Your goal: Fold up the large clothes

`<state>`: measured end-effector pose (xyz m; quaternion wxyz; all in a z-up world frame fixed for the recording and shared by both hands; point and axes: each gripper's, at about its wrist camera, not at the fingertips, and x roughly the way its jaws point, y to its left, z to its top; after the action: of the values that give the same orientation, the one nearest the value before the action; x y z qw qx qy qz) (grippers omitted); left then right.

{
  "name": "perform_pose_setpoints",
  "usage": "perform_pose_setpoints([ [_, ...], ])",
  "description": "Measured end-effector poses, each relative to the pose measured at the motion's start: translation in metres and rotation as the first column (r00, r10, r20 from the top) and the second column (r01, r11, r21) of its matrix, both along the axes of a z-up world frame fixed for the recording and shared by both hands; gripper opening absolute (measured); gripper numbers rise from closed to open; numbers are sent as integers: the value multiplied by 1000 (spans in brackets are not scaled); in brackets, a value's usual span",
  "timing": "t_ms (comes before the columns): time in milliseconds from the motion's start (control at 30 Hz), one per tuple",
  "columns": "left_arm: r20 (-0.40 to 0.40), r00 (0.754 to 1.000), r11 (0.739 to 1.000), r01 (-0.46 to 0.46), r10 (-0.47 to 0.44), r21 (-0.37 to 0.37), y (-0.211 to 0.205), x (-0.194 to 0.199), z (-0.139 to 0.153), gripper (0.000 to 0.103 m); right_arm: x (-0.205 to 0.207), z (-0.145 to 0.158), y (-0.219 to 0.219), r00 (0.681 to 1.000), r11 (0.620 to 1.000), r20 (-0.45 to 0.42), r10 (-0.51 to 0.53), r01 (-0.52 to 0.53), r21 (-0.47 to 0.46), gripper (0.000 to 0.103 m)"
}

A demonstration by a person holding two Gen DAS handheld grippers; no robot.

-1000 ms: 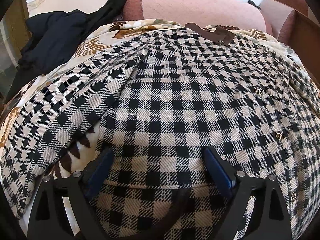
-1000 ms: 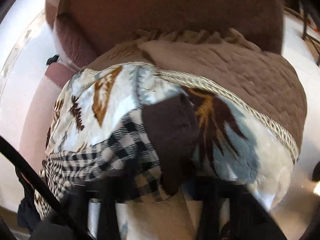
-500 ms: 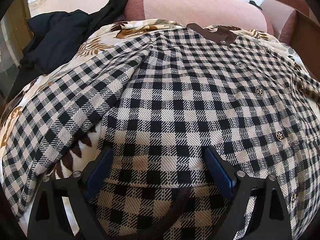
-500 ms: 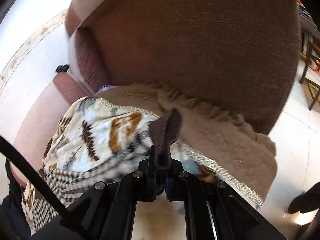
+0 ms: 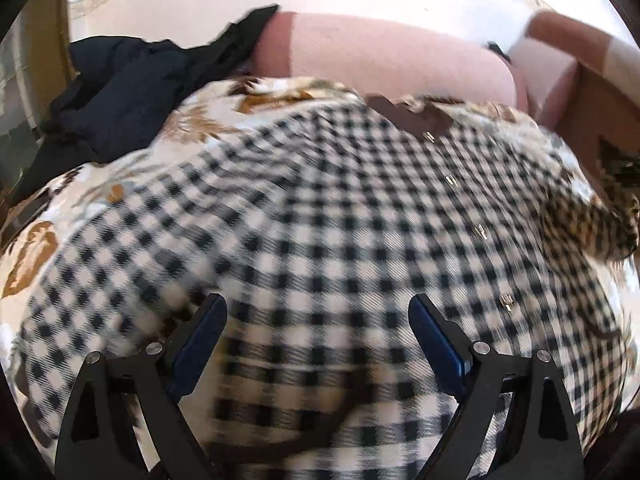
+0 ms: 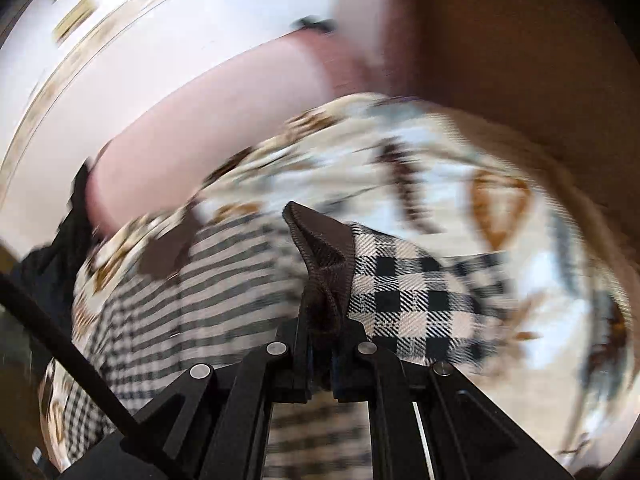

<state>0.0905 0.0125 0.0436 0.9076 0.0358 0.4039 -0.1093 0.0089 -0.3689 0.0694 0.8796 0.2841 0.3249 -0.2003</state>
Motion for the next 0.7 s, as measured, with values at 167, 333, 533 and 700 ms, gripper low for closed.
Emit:
perform_pose_setpoints([
  [167,67,984,986,-167,168,-16,61,18,26,92,82,4,89,986,985,-10,169,-169,-19,6],
  [333,86,944,948,-316,318,-45,120,28,40,92,159,-15,178,947,948,-64,315,-317,-34,6],
  [533,88,916,919,-383,391,-95,160,27,49,92,218,-54,254,905,911,-122,407,-411,-11,6],
  [700,78,909,910,-401,409,-104,170,32,47,92,245,-77,299,866,878,-175,468,-478,-17,12],
])
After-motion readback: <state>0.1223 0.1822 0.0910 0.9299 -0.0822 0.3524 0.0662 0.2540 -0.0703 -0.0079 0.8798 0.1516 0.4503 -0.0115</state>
